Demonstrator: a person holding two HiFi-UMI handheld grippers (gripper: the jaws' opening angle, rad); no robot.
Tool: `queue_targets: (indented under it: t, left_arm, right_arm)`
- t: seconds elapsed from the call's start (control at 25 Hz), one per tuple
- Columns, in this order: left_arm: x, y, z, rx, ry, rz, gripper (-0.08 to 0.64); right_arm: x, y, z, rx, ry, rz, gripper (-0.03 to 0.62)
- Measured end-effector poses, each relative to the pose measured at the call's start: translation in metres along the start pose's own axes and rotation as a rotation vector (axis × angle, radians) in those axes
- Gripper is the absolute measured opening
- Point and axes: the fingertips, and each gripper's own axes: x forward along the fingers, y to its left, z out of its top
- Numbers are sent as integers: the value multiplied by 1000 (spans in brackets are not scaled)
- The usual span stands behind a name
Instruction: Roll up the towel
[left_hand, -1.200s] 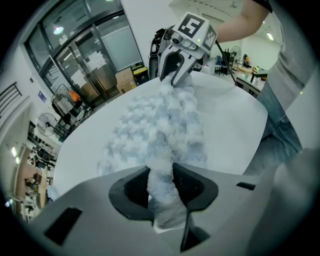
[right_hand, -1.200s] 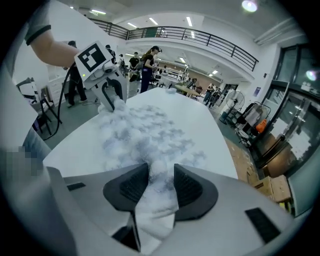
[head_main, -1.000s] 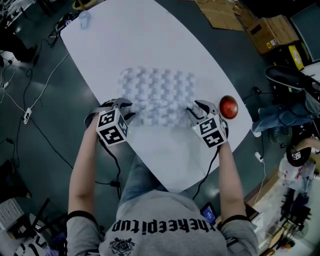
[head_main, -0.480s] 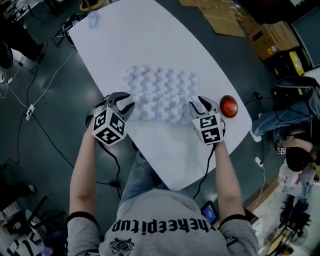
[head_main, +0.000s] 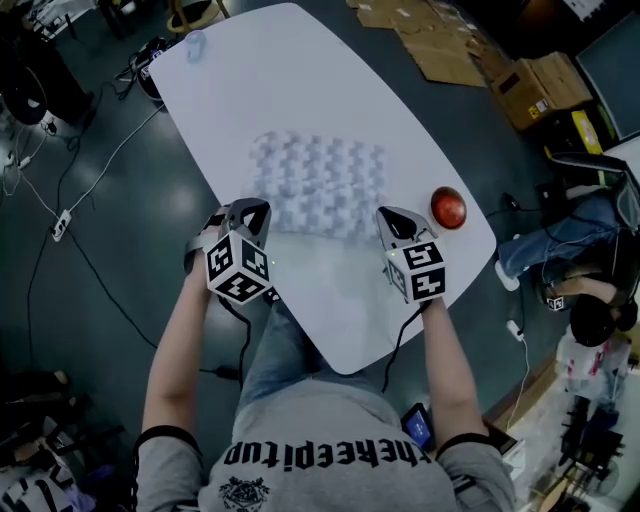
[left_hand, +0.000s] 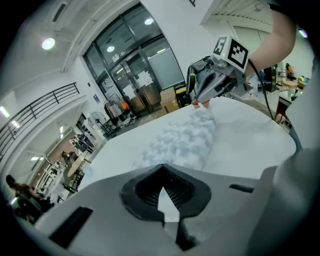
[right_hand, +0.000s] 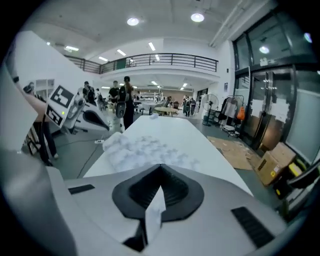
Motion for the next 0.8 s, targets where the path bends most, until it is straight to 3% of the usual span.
queue_targets:
  t: [0.08, 0.2, 0.32, 0.56, 0.8]
  left_arm:
    - [-3, -7, -1, 44, 14, 11, 3]
    - [-1, -24, -5, 169, 37, -22, 3]
    - [5, -33, -12, 238, 41, -70, 5]
    - [32, -57, -25, 317, 32, -285, 206]
    - [61, -64, -41, 364, 68, -392, 268]
  right_arm:
    - [-4, 12, -7, -82, 32, -3, 0]
    - [-4, 33, -15, -187, 59, 34, 13]
    - [8, 58, -29, -267, 130, 109, 160]
    - [39, 73, -56, -449, 257, 124, 212]
    - [69, 64, -74, -548, 356, 77, 229]
